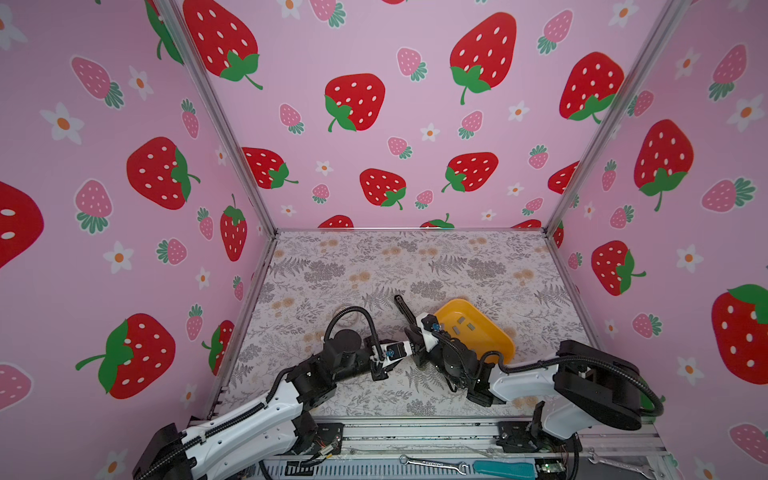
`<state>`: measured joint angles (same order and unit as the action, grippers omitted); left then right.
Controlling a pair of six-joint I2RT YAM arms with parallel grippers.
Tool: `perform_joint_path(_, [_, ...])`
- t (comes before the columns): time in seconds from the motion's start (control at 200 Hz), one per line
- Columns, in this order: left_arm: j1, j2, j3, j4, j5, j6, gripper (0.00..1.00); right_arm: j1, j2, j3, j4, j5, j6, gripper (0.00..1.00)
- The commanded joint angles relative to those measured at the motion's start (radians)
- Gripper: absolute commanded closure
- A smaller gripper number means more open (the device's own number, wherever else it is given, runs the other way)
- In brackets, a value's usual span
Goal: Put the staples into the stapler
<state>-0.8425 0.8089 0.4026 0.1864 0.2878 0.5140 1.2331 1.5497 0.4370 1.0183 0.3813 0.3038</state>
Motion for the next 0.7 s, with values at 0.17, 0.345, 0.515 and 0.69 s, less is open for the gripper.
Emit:
perform_joint_path(0.17, [0.005, 0.0, 0.042, 0.073, 0.013, -0.031, 1.0, 0.005, -0.022, -0.009, 0.029, -0.02, -0.008, 0.77])
perform_joint_path(0.345, [0.015, -0.018, 0.023, 0.094, -0.002, -0.073, 1.0, 0.005, -0.058, -0.065, 0.1, -0.07, -0.058, 0.71])
perform_joint_path(0.515, [0.081, -0.007, 0.056, 0.036, 0.073, -0.111, 1.0, -0.008, -0.156, -0.142, 0.123, -0.021, -0.176, 0.64])
perform_joint_path(0.69, [0.154, 0.034, 0.065, 0.029, 0.211, -0.156, 1.0, -0.032, -0.257, -0.217, 0.128, -0.056, -0.283, 0.54])
